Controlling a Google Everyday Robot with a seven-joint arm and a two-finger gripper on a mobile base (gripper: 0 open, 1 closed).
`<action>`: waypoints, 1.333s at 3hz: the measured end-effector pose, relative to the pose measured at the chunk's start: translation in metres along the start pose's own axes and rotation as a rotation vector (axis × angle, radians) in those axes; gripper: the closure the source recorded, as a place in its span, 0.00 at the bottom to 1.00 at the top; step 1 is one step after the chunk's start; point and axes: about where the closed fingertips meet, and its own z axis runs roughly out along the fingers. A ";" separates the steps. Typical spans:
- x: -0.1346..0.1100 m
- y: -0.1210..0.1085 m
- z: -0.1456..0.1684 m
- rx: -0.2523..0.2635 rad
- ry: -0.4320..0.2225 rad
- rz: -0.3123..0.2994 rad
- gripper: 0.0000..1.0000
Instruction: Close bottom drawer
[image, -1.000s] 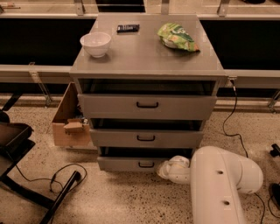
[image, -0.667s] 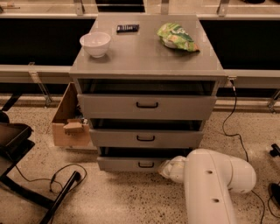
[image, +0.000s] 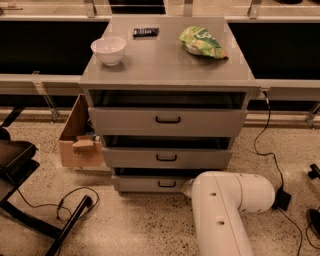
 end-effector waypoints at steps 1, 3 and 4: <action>-0.011 0.029 -0.027 -0.076 -0.025 -0.083 1.00; -0.052 0.009 -0.148 -0.126 -0.019 -0.296 1.00; -0.038 -0.012 -0.218 -0.111 0.134 -0.269 1.00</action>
Offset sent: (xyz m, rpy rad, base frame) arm -0.1721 0.0216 0.1243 -0.1255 0.1954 0.5020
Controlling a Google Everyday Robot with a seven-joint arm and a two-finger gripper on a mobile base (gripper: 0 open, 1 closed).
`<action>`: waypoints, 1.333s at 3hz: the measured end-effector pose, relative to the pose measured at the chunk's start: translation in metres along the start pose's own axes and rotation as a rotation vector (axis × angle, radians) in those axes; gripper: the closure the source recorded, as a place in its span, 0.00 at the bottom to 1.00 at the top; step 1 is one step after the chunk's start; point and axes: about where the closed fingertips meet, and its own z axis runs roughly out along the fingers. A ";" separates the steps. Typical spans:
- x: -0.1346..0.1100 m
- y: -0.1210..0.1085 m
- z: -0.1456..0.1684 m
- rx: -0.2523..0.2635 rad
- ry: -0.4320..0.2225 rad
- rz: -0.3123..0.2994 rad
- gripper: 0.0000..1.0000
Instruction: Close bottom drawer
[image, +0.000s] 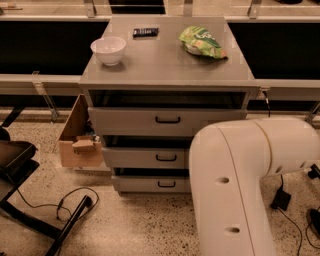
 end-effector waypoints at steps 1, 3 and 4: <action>0.037 0.011 -0.075 0.004 0.131 0.125 1.00; 0.141 0.135 -0.237 0.058 0.325 0.494 1.00; 0.147 0.144 -0.243 0.068 0.330 0.542 1.00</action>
Offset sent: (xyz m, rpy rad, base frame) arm -0.3122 -0.1768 0.1648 -0.1333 0.0679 -0.6088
